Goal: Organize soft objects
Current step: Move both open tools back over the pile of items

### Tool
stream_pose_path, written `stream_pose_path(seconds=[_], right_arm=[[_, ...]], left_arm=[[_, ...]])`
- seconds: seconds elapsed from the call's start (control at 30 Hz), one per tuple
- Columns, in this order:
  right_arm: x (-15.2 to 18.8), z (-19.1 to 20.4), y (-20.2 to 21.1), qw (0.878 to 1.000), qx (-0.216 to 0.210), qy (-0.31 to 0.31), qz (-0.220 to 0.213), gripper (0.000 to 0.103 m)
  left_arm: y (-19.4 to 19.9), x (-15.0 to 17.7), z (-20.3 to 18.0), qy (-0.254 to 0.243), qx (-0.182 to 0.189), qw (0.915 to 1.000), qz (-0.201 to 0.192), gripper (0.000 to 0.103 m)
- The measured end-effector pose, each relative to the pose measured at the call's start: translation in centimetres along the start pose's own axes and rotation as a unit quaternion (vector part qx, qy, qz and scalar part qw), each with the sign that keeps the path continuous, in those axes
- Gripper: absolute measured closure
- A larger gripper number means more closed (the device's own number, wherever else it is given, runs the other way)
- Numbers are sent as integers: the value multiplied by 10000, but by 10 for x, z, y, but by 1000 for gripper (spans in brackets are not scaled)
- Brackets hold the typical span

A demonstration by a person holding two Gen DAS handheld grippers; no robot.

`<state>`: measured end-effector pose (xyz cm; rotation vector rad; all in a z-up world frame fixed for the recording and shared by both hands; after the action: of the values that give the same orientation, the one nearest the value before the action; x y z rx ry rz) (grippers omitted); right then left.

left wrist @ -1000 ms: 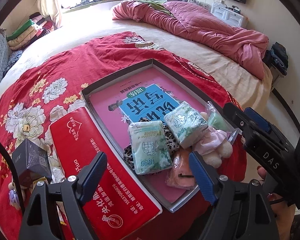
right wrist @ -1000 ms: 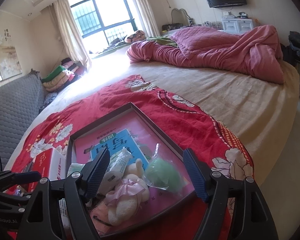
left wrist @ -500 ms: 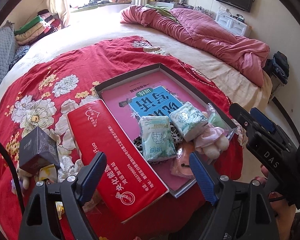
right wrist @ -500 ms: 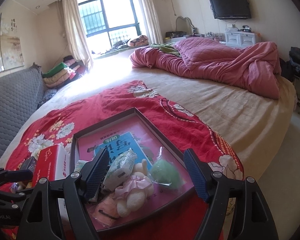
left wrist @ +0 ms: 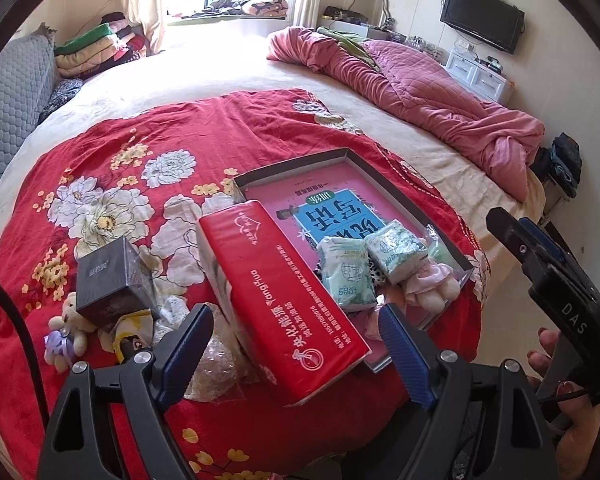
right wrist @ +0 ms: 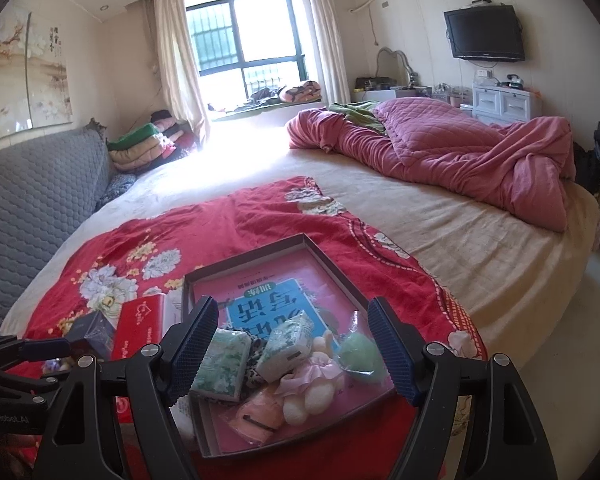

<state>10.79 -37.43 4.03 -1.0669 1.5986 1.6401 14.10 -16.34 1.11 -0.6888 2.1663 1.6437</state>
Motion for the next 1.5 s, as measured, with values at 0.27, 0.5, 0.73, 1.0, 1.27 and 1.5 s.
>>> stream_pose_path(seconds=[0.27,0.5,0.73,1.0,1.27,1.5], right_arm=[[-13,23,14,9989,-471,-47,-71,25],[-28,45,28,9978,-608,164,-189,25],[-38,75,37,9954,-867,335,-210,24],[-46,109,50,9918,-1033,690,-302,24],[-49,134,57,9883,-1075,1030,-332,24],[-52,141,59,9870,-1126,1096,-348,24]], left_arm=[[19,3,25,212,-88,9997,-127,19],[34,5,45,329,-208,9990,-215,19],[51,5,69,469,-436,9974,-336,19],[69,6,98,676,-577,9950,-453,19],[82,7,121,902,-608,9926,-532,19],[98,3,147,1097,-755,9887,-687,19]])
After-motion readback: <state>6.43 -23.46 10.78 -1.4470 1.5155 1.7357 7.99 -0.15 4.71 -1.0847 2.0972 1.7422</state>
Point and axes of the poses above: each gripper's, at about its wrist camera, not at the fingertips, and y roughly against the way its jaws point, z to its left, x to its underside, the point moved 4 cm from there along -y, roughly the way its jaws point, and after that the axes turned 15 degrees about y, right-handed, at the moved point
